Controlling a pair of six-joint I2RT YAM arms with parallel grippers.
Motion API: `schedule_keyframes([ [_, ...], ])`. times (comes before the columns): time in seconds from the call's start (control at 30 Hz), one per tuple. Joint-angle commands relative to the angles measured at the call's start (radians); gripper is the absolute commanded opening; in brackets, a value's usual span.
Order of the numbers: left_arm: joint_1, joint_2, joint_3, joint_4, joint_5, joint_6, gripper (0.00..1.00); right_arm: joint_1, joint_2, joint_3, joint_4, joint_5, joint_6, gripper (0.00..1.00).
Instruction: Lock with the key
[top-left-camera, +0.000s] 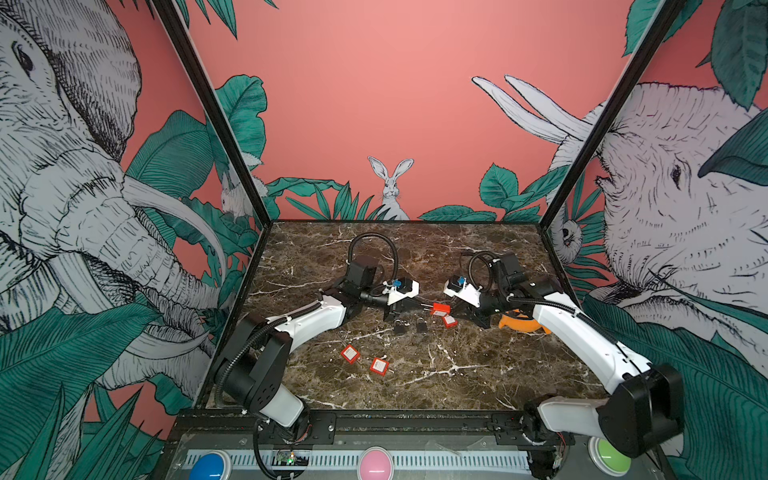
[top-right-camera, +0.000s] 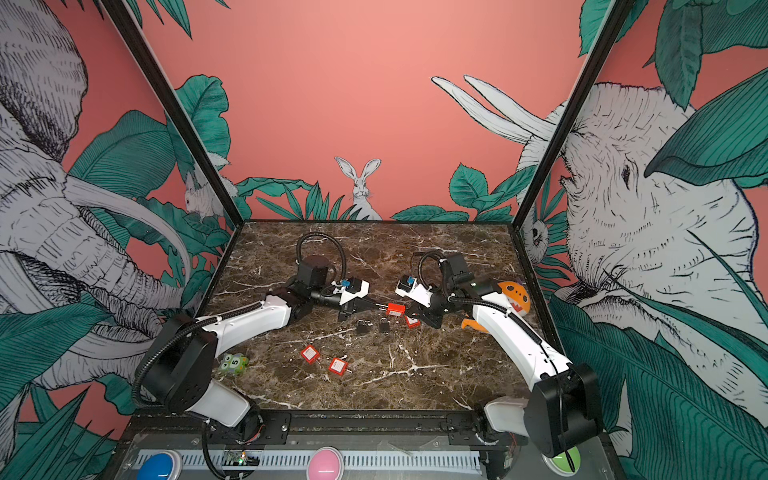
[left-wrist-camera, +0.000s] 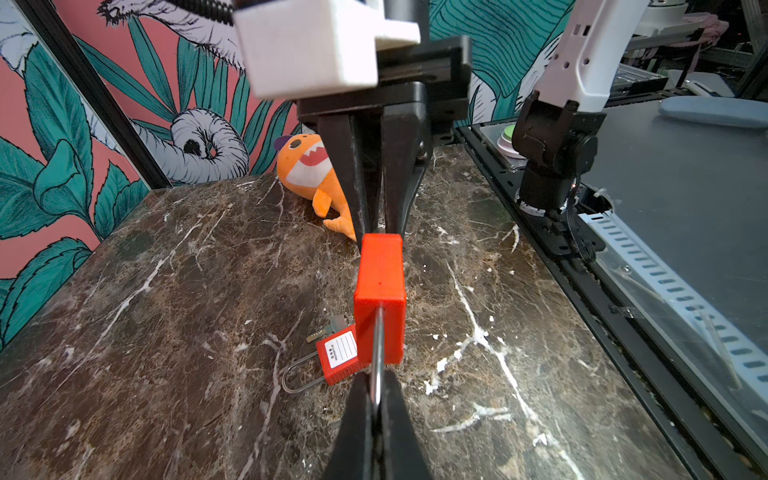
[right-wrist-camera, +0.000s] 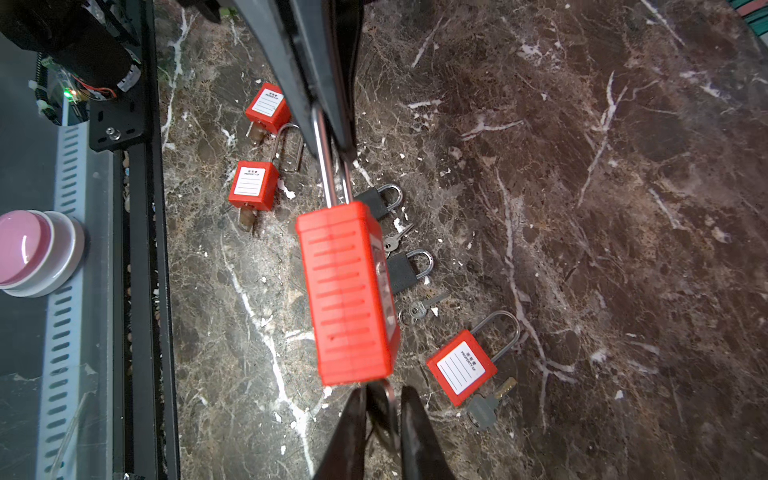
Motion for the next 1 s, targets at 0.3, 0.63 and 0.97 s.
schedule_keyframes([
  [0.3, -0.007, 0.010, 0.012, 0.042, 0.044, -0.023, 0.00, 0.005, -0.051, -0.043, 0.115, -0.004, -0.011, 0.16],
  [0.63, -0.008, 0.010, 0.018, 0.031, 0.036, -0.018, 0.00, 0.009, -0.033, -0.031, 0.082, -0.012, -0.035, 0.11],
  [0.97, -0.008, 0.012, 0.021, 0.028, 0.037, -0.009, 0.00, 0.009, -0.006, -0.013, 0.020, -0.018, -0.047, 0.23],
])
